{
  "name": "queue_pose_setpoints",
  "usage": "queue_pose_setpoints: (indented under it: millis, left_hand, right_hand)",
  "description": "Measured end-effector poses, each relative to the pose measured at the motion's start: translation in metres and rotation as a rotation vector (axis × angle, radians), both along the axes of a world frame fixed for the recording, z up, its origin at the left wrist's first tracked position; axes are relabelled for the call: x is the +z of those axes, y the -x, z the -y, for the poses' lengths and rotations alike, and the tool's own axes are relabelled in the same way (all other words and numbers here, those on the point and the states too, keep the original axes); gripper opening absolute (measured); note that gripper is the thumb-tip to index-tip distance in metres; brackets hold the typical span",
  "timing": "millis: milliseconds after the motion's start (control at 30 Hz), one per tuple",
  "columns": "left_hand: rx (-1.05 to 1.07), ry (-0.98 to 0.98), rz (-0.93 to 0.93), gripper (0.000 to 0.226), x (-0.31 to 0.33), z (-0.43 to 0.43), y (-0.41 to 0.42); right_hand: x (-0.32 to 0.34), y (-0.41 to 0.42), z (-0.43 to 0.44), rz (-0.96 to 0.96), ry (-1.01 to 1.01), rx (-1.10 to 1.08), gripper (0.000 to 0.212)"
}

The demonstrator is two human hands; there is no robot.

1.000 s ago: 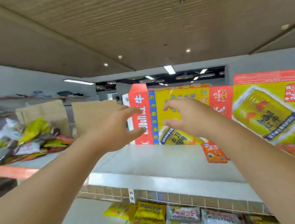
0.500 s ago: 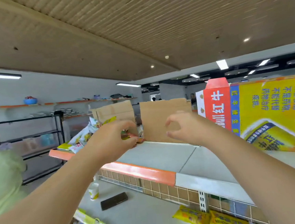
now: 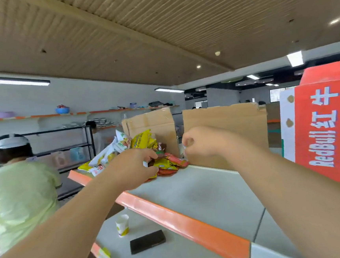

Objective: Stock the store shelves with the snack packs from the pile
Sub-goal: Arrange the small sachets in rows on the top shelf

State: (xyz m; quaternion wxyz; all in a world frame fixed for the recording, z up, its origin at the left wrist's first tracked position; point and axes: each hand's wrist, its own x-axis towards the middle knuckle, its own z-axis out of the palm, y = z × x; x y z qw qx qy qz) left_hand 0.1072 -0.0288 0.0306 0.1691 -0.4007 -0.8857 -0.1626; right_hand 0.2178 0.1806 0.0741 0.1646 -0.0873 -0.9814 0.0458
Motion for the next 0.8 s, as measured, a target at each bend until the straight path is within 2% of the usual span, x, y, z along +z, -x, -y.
queue_pose_setpoints:
  millis: [167, 267, 500, 667, 800]
  left_hand:
    - [-0.034, 0.016, 0.034, 0.038, -0.018, -0.033, 0.033]
    - [-0.135, 0.014, 0.061, 0.012, -0.024, -0.05, 0.049]
    - [-0.28, 0.009, 0.103, 0.04, -0.053, -0.099, 0.117]
    - [-0.313, 0.057, 0.045, 0.036, -0.078, -0.125, 0.156]
    - [-0.227, 0.124, -0.024, 0.041, -0.094, -0.132, 0.175]
  right_hand:
    - [-0.003, 0.041, -0.01, 0.137, -0.044, -0.004, 0.024]
    - [-0.004, 0.06, -0.018, 0.209, -0.066, -0.039, 0.029]
    - [-0.015, 0.096, -0.033, 0.277, -0.032, -0.161, 0.033]
    - [-0.024, 0.125, -0.035, 0.321, 0.006, -0.239, 0.031]
    - [-0.039, 0.165, -0.038, 0.366, 0.032, -0.316, 0.029]
